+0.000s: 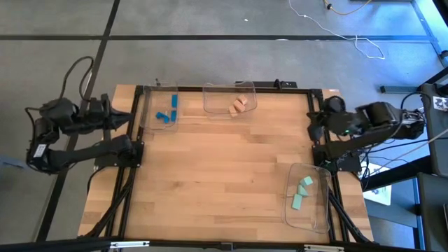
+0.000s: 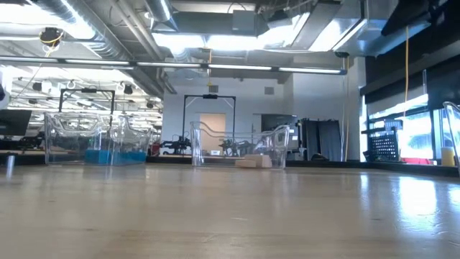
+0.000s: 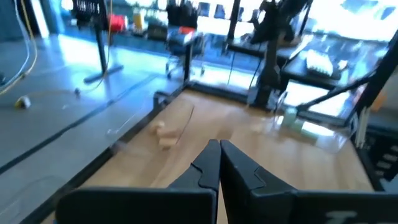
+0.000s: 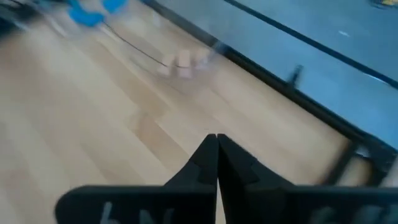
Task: Sort & place blocks by color
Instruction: Return to Home Position
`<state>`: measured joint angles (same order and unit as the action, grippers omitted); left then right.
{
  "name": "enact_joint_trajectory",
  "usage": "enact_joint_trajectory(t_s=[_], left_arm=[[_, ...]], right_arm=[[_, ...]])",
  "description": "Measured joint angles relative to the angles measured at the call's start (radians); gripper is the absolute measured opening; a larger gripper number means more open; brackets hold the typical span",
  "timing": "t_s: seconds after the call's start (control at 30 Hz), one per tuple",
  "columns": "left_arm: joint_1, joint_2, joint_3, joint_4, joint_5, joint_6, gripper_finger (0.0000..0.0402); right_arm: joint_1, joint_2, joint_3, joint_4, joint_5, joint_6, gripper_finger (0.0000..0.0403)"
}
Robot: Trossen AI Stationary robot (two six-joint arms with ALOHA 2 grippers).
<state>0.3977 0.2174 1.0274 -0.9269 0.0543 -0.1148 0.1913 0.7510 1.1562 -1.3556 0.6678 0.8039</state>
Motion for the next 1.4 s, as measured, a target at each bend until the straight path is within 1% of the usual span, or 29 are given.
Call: enact_joint_trajectory(t_s=[0.13, 0.27, 0.33, 0.37, 0.5, 0.57, 0.63, 0.73, 0.87, 0.93, 1.03, 1.2, 1.4], left_arm=[[0.0, -0.107, -0.126, 0.107, 0.023, -0.006, 0.0], [0.0, -0.21, -0.26, 0.252, 0.031, -0.006, 0.0], [0.0, -0.213, -0.305, 0.297, 0.053, -0.006, 0.0], [0.0, -0.21, -0.313, 0.286, 0.058, -0.007, 0.0], [0.0, -0.2, -0.362, 0.342, 0.052, 0.016, 0.0], [0.0, -0.199, -0.403, 0.39, 0.065, 0.015, 0.0], [0.0, -0.202, -0.44, 0.499, 0.085, 0.026, 0.0], [0.0, -0.2, -0.513, 0.618, 0.133, 0.039, 0.0], [0.0, -0.201, -0.604, 0.768, 0.167, 0.008, 0.0], [0.0, -0.2, -0.645, 0.81, 0.167, -0.011, 0.0], [0.0, -0.2, -0.698, 0.888, 0.166, -0.014, 0.0], [0.0, -0.2, -0.758, 0.964, 0.117, -0.009, 0.0], [0.0, -0.2, -0.829, 1.011, 0.103, -0.007, 0.0]], right_arm=[[0.0, -0.167, -0.122, 0.208, -0.008, -0.154, 0.0], [0.0, -0.303, -0.223, 0.414, -0.087, -0.314, 0.0], [0.0, -0.362, -0.265, 0.514, -0.138, -0.395, 0.0], [0.0, -0.389, -0.282, 0.558, -0.168, -0.432, 0.0], [0.0, -0.481, -0.355, 0.686, -0.257, -0.55, 0.0], [0.0, -0.525, -0.39, 0.737, -0.296, -0.575, 0.0], [0.0, -0.564, -0.435, 0.764, -0.336, -0.601, 0.0], [0.0, -0.623, -0.503, 0.837, -0.365, -0.639, 0.0], [0.0, -0.692, -0.613, 0.96, -0.452, -0.685, 0.0], [0.0, -0.72, -0.66, 1.016, -0.489, -0.701, 0.0], [0.0, -0.75, -0.724, 1.063, -0.516, -0.708, 0.0], [-0.001, -0.749, -0.806, 1.113, -0.539, -0.698, 0.0], [-0.001, -0.749, -0.892, 1.211, -0.597, -0.682, 0.0]])
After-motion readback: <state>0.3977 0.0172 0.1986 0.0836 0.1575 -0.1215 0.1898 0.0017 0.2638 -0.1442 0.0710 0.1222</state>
